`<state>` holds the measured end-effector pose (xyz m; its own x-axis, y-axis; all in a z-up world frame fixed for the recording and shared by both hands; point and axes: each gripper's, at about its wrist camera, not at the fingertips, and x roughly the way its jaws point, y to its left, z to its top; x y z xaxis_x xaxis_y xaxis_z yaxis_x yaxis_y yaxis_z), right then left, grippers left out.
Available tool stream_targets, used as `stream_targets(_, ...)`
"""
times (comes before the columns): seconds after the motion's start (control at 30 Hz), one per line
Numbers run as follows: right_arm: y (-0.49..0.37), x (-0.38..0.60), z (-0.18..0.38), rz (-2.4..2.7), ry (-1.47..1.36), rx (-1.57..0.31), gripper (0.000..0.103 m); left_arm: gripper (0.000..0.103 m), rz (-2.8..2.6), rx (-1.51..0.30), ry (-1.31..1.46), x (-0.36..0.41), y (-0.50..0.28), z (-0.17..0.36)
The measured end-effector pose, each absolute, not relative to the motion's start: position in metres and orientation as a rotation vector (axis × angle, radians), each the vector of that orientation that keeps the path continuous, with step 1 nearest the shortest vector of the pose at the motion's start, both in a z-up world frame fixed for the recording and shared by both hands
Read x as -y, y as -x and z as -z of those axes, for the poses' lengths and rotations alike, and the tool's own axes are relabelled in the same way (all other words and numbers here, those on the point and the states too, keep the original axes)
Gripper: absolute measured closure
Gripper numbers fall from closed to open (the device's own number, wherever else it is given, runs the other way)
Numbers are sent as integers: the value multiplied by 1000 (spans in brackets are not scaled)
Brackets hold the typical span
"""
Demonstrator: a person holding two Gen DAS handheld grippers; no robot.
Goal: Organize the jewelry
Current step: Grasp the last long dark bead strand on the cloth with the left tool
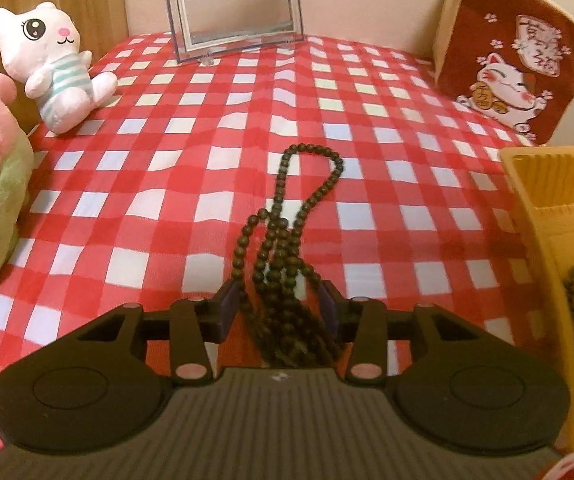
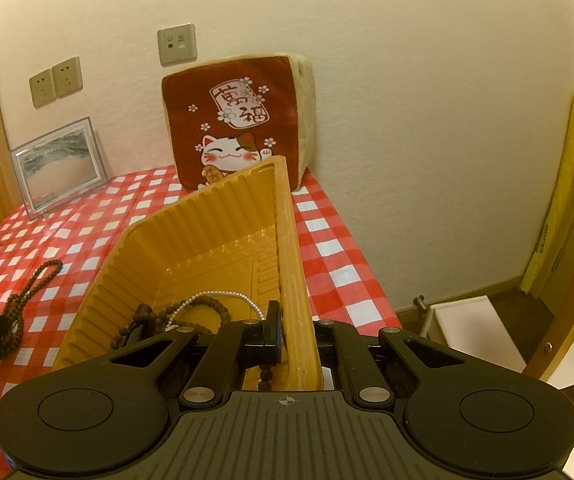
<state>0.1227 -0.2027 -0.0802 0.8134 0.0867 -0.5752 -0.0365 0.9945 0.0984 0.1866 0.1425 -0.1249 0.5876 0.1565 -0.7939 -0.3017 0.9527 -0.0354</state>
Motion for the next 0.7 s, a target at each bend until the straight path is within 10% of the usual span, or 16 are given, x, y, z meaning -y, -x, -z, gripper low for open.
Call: stream_targets(0.7, -124, 204, 84, -63, -82, -621, 98, 90, -204, -905, 121, -148, -195, 121)
